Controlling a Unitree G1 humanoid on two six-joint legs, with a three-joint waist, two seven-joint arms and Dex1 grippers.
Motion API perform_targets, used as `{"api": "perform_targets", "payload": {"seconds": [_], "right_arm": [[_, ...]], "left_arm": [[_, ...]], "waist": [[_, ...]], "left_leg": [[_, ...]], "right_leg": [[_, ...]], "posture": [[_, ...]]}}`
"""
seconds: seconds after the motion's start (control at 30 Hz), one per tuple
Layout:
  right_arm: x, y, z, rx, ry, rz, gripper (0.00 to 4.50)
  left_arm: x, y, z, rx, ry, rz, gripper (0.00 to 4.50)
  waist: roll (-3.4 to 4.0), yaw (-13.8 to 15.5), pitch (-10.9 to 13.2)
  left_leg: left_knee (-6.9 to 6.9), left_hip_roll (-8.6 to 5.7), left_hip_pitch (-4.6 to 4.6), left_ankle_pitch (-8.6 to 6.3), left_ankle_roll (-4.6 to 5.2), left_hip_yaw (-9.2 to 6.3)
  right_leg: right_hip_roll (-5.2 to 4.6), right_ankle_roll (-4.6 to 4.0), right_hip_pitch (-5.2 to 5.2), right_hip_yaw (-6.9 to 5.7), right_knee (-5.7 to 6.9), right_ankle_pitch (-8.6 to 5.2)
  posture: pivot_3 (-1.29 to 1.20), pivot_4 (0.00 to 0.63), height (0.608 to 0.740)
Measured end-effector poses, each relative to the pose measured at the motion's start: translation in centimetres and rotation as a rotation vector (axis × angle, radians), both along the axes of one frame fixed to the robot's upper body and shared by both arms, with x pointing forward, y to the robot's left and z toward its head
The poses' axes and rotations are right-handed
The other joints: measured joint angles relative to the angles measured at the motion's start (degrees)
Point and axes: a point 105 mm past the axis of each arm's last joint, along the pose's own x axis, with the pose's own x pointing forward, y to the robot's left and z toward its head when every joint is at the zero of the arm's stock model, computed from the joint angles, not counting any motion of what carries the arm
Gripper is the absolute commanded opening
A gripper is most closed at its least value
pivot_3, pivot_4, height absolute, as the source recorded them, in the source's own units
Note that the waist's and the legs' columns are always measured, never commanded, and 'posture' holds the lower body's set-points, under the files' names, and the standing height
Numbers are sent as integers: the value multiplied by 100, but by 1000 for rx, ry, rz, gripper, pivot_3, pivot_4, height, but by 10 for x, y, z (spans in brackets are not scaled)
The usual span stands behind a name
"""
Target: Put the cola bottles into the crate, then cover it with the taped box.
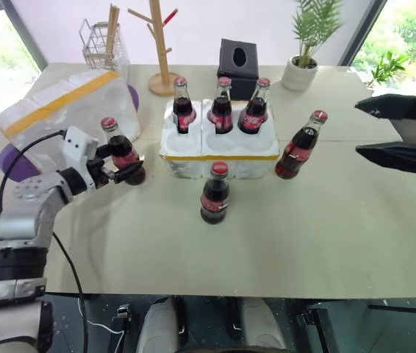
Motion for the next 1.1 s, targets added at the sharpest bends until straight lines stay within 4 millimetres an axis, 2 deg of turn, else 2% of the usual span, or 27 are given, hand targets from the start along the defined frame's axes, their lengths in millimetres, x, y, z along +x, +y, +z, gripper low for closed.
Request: {"api": "perform_targets", "payload": {"seconds": [0.13,0.27,0.4,0.47,0.53,0.67,0.73,0.77,0.83,0.9,0.97,1.1], "right_arm": [[2,2,-1,4,-7,-7,4500],[5,5,-8,-17,-9,-16,4500],[9,3,-10,-17,-9,-54,4500],[12,1,-10,-10,-7,-73,4500],[13,1,-10,-11,-9,-84,4500],[18,-1,-12,-12,-16,-122,4500],[19,-2,-13,-4,-14,-131,4500],[19,-2,-14,-3,-11,-138,4500],[20,-2,-15,-3,-12,-146,4500],[20,-3,-16,0,-10,-161,4500],[20,-3,-19,2,0,-169,4500],[19,-4,-23,13,15,-184,4500]], "left_arm": [[3,-1,-4,22,-11,-8,2739],[-3,1,-2,42,18,-44,2774],[-27,-3,4,24,145,-185,2774],[-39,-15,23,-22,190,-296,2774],[-39,-26,49,-55,164,-367,2774],[-23,-52,127,-115,-39,-444,2774],[-12,-63,144,-141,-111,-455,2774],[-5,-69,145,-153,-120,-456,2774],[9,-79,135,-169,-95,-455,2774],[26,-92,110,-167,-34,-449,2774],[35,-101,89,-145,10,-446,2774],[46,-109,68,-28,-5,-435,2774]], "waist": [[0,-7,0],[-1,-13,0],[-15,-21,9],[-23,20,14],[-27,82,16],[-26,146,15],[-23,141,13],[-23,140,13],[-23,139,13],[-25,140,14],[-27,128,16],[-29,123,17]], "left_leg": [[0,2,0,0,0,-1],[0,3,0,0,0,-4],[-1,5,-6,0,0,-4],[0,7,-11,3,-5,-12],[9,3,-21,7,-12,-20],[88,2,-69,-1,3,-41],[95,-4,-67,-4,8,-40],[96,-7,-62,-5,10,-39],[97,-7,-61,-5,11,-40],[96,-6,-65,-5,11,-43],[96,-3,-85,-4,10,-44],[93,-2,-93,3,-1,-41]], "right_leg": [[3,2,0,-1,2,1],[5,2,-1,-2,4,1],[6,3,-9,-3,7,1],[6,3,-9,-7,8,0],[7,1,-8,-14,7,0],[7,7,0,-47,14,4],[3,20,10,-46,7,12],[3,22,16,-46,6,13],[4,22,18,-46,6,14],[7,25,15,-51,7,15],[11,26,-6,-53,10,16],[14,27,-22,-54,15,17]], "posture": [[0,150,740],[0,150,740],[0,150,740],[0,150,740],[0,150,740],[0,150,740],[0,150,740],[0,150,740],[0,150,740],[0,150,740],[0,150,740],[0,150,740]]}}
